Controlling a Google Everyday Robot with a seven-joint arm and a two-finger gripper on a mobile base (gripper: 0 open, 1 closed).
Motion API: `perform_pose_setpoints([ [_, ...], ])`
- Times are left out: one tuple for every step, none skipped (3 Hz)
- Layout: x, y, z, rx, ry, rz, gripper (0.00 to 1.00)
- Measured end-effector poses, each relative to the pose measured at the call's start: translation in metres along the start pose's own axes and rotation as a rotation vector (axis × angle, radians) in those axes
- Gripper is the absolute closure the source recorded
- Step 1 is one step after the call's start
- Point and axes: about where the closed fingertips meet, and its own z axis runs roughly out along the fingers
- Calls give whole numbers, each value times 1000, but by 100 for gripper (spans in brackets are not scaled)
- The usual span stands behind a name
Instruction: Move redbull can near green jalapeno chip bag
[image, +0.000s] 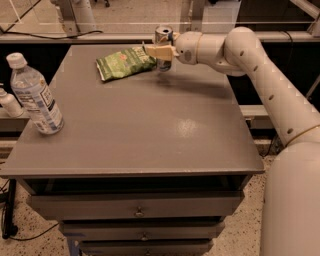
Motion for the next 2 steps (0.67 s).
perform_pose_setpoints([
  [-4, -5, 24, -17, -14, 16, 100],
  [3, -1, 37, -34, -19, 56, 100],
])
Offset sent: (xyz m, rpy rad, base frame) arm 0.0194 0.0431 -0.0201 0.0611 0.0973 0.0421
